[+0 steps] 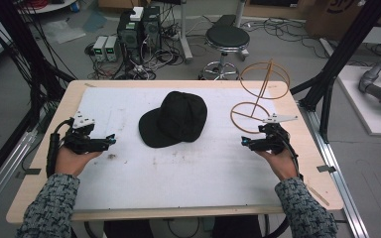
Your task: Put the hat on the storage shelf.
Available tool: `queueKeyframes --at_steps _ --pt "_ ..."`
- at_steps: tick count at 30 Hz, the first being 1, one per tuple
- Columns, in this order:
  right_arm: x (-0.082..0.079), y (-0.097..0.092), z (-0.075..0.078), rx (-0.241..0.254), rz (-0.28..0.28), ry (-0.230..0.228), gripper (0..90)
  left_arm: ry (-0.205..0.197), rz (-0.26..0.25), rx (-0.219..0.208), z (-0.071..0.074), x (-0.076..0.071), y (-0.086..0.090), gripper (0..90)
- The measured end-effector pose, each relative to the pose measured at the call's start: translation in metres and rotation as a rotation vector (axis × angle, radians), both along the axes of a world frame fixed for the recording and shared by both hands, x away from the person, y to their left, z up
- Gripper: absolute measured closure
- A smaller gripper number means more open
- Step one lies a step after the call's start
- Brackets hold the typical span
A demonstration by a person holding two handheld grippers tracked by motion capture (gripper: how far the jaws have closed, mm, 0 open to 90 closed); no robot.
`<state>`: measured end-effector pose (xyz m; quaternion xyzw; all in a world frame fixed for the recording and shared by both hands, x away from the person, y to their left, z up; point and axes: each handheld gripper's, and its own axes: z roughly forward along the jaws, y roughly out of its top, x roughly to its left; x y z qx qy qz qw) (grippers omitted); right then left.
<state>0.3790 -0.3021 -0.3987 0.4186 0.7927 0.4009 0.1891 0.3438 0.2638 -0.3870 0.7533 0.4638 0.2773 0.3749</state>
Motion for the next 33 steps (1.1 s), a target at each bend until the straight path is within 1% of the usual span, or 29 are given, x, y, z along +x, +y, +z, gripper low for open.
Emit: queueKeyframes --at_steps 4,5,6,7,9,10,14,15,17,18,20,22,23,24,25,27,30,32,33 --pt "0.001 0.003 0.001 0.011 0.006 -0.005 13.5 0.005 -0.001 0.001 0.000 -0.001 0.002 17.2" --pt "0.002 0.005 0.001 0.010 0.017 -0.013 13.6 0.004 0.001 -0.001 0.000 -0.001 0.002 17.2" --pt "0.002 0.007 0.002 0.014 0.018 -0.006 13.6 0.007 0.001 0.000 0.000 -0.001 0.003 17.2" --pt "0.003 0.009 0.002 0.013 0.028 -0.011 13.8 0.006 0.002 0.000 -0.001 -0.002 0.003 17.2" --pt "0.003 0.010 0.003 0.013 0.032 -0.011 13.9 0.006 0.002 0.006 0.000 -0.002 0.004 17.2" --pt "0.005 0.014 0.006 0.018 0.045 -0.018 13.9 0.005 0.003 0.003 0.000 -0.003 0.005 17.3" --pt "0.009 0.022 0.014 0.027 0.061 -0.025 14.1 0.002 0.009 0.001 0.001 -0.004 0.006 17.4" --pt "0.012 0.029 0.021 0.036 0.078 -0.034 14.3 0.000 0.011 0.000 0.001 -0.004 0.007 17.4" --pt "0.016 0.036 0.028 0.038 0.098 -0.044 14.4 0.002 0.009 0.003 0.001 -0.005 0.008 17.4" --pt "0.016 0.036 0.028 0.038 0.098 -0.044 14.4 0.000 0.010 -0.001 0.001 -0.005 0.008 17.4" --pt "0.020 0.045 0.034 0.038 0.124 -0.049 14.7 -0.003 0.009 -0.001 0.001 -0.006 0.009 17.3" --pt "0.024 0.056 0.039 0.035 0.149 -0.058 15.2 -0.003 0.013 -0.005 0.001 -0.007 0.010 17.4" --pt "0.028 0.065 0.042 0.041 0.166 -0.068 15.9 -0.003 0.016 -0.008 0.000 -0.009 0.011 17.3" --pt "0.030 0.069 0.043 0.048 0.174 -0.073 15.9 -0.003 0.016 -0.008 0.000 -0.009 0.011 17.4" --pt "0.033 0.074 0.043 0.052 0.184 -0.067 15.9 -0.002 0.019 -0.011 0.000 -0.010 0.012 17.4" --pt "0.036 0.077 0.044 0.054 0.192 -0.066 15.9 -0.001 0.019 -0.008 0.000 -0.010 0.013 17.3" --pt "0.044 0.093 0.042 0.072 0.217 -0.069 16.1 -0.002 0.022 -0.016 0.000 -0.012 0.014 17.4" --pt "0.050 0.103 0.040 0.069 0.230 -0.061 16.2 -0.004 0.028 -0.021 0.000 -0.012 0.014 17.4" --pt "0.052 0.106 0.040 0.075 0.234 -0.057 16.2 0.000 0.022 -0.018 0.000 -0.012 0.014 17.4"
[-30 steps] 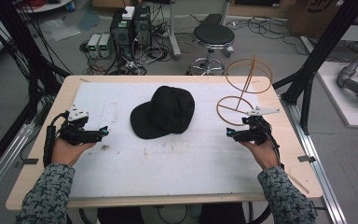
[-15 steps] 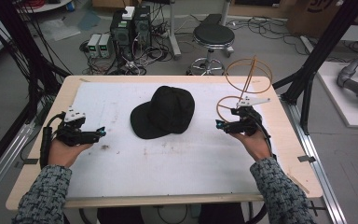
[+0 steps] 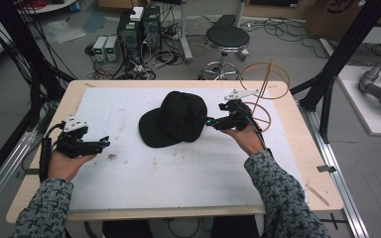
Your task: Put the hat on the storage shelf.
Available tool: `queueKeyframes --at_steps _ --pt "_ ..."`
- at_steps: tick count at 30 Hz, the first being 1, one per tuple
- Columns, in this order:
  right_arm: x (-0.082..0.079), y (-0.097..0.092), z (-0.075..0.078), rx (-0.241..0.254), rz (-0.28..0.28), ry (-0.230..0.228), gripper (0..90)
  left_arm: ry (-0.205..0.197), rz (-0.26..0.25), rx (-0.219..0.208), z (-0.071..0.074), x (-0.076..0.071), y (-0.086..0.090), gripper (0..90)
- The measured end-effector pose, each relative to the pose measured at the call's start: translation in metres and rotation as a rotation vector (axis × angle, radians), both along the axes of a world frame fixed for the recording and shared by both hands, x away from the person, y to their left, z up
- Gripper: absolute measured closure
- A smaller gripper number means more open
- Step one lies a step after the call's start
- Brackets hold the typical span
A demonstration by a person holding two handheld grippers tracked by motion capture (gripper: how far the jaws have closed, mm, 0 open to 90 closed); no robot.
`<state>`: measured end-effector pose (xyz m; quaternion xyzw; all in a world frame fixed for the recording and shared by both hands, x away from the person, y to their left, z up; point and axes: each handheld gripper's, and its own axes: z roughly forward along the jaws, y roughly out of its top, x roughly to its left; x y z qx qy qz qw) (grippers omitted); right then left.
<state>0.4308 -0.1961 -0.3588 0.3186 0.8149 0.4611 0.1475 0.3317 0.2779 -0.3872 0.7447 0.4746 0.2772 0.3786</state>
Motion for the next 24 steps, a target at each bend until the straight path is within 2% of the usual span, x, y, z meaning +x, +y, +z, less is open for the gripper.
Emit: queueKeyframes --at_steps 8,10,17,24 --pt "0.015 0.025 -0.010 0.016 0.012 -0.003 17.5 0.000 0.001 -0.009 -0.002 -0.001 0.000 17.4" --pt "0.019 0.032 -0.016 0.013 0.022 0.009 19.1 0.003 0.002 -0.009 -0.003 -0.001 0.001 17.4" --pt "0.026 0.040 -0.021 0.026 0.017 -0.018 22.5 0.002 0.014 -0.011 -0.003 -0.003 0.007 17.4" --pt "0.031 0.045 -0.030 0.006 0.007 -0.024 26.5 0.007 0.021 -0.008 -0.004 -0.004 0.009 17.4"
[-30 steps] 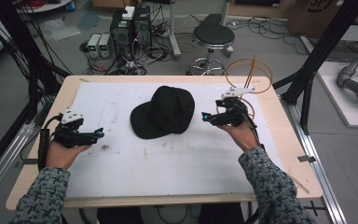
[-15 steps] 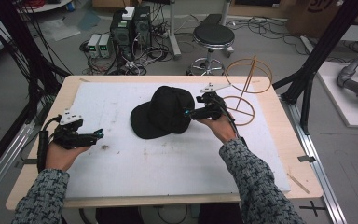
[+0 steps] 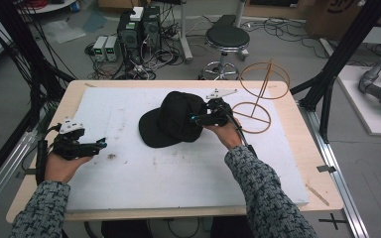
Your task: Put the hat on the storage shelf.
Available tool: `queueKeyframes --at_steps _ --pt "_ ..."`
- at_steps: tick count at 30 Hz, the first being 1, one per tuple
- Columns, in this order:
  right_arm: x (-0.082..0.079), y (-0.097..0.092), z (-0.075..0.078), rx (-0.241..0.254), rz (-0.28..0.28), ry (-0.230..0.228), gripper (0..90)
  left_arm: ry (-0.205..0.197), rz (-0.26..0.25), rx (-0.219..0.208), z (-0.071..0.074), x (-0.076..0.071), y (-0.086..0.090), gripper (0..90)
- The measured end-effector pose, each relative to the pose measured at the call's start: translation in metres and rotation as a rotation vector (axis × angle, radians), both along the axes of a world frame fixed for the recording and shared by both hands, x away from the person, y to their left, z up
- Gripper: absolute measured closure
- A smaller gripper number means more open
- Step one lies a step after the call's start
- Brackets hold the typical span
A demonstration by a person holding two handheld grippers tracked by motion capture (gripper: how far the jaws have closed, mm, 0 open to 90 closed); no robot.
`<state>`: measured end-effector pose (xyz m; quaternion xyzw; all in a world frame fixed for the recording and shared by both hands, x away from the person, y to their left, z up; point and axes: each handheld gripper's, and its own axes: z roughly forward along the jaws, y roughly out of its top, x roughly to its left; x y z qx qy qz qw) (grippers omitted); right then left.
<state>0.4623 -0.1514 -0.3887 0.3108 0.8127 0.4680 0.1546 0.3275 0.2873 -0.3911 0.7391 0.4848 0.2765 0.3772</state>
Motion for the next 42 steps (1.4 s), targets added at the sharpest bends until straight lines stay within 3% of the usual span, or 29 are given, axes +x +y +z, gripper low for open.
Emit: queueKeyframes --at_steps 6,7,10,11,12,13,21,27,31,42 --pt "0.003 0.006 -0.005 -0.021 0.003 0.010 36.7 0.004 0.006 -0.002 -0.002 -0.001 0.001 17.4" --pt "0.003 0.007 -0.006 -0.029 0.008 0.012 42.9 0.004 0.006 -0.003 -0.002 -0.001 0.001 17.4" --pt "0.003 0.008 -0.007 -0.034 0.012 0.014 48.0 0.007 0.004 0.006 -0.002 -0.001 0.001 17.4" --pt "0.003 0.010 -0.007 -0.042 0.016 0.023 56.2 0.007 0.005 0.004 -0.002 -0.001 0.002 17.4" --pt "0.003 0.010 -0.007 -0.042 0.016 0.023 56.2 0.005 0.006 -0.001 -0.003 -0.001 0.002 17.4" --pt "0.001 0.012 -0.007 -0.057 0.027 0.017 61.8 0.006 0.007 0.005 -0.003 -0.001 0.002 17.4" --pt "-0.003 0.015 -0.002 -0.061 0.051 -0.009 78.0 0.004 0.010 0.003 -0.002 -0.003 0.002 17.6" --pt "-0.009 0.017 0.004 -0.059 0.055 -0.067 86.4 0.003 0.010 0.004 -0.001 -0.005 0.002 17.6" --pt "-0.014 0.017 0.013 -0.018 0.054 -0.120 87.5 0.001 0.014 0.004 0.000 -0.006 0.003 17.6" --pt "-0.020 0.009 0.027 0.042 0.033 -0.169 87.8 -0.003 0.011 0.008 0.002 -0.006 0.001 17.7"
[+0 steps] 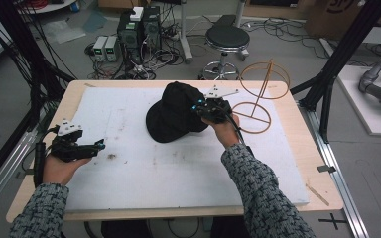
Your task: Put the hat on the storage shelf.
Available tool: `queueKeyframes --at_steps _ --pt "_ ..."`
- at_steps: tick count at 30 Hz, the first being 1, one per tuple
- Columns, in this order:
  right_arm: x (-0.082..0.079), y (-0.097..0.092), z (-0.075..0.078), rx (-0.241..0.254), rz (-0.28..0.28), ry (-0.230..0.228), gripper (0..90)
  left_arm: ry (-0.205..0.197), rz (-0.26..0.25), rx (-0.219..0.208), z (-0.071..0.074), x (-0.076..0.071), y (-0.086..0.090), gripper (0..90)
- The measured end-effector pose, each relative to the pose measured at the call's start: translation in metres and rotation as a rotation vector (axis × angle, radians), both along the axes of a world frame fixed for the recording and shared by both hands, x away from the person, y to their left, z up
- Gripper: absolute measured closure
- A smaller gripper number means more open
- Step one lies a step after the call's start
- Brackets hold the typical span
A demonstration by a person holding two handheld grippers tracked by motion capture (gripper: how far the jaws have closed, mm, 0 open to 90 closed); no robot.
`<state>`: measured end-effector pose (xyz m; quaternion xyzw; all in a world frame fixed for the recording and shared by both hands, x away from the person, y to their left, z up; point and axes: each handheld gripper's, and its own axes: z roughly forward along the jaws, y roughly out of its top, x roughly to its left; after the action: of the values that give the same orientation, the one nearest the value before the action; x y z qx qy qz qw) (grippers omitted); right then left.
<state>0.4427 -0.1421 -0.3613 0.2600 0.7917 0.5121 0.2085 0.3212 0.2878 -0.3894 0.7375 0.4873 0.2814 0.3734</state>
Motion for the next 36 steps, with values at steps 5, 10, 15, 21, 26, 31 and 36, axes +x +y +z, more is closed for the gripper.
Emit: queueKeyframes --at_steps 5,10,15,21,26,31,36 --pt "-0.002 -0.007 0.006 0.013 -0.010 -0.004 87.8 -0.002 -0.008 0.005 0.002 0.001 -0.003 17.7" --pt "-0.006 -0.015 0.018 0.035 -0.018 -0.032 87.8 0.000 -0.009 0.007 0.002 0.002 -0.004 17.7" --pt "-0.008 -0.018 0.039 0.055 -0.011 -0.048 87.8 -0.001 -0.012 0.009 0.002 0.002 -0.005 17.7" --pt "-0.010 -0.024 0.059 0.069 -0.018 -0.063 87.8 -0.005 -0.014 0.009 0.004 0.001 -0.006 17.7" --pt "-0.010 -0.032 0.072 0.093 -0.041 -0.059 87.7 -0.012 -0.014 0.007 0.006 0.000 -0.007 17.7" --pt "-0.012 -0.039 0.082 0.128 -0.058 -0.076 87.7 -0.014 -0.017 0.004 0.007 0.000 -0.008 17.7" --pt "-0.016 -0.042 0.091 0.144 -0.062 -0.095 87.7 -0.013 -0.021 0.006 0.008 0.001 -0.011 17.7"
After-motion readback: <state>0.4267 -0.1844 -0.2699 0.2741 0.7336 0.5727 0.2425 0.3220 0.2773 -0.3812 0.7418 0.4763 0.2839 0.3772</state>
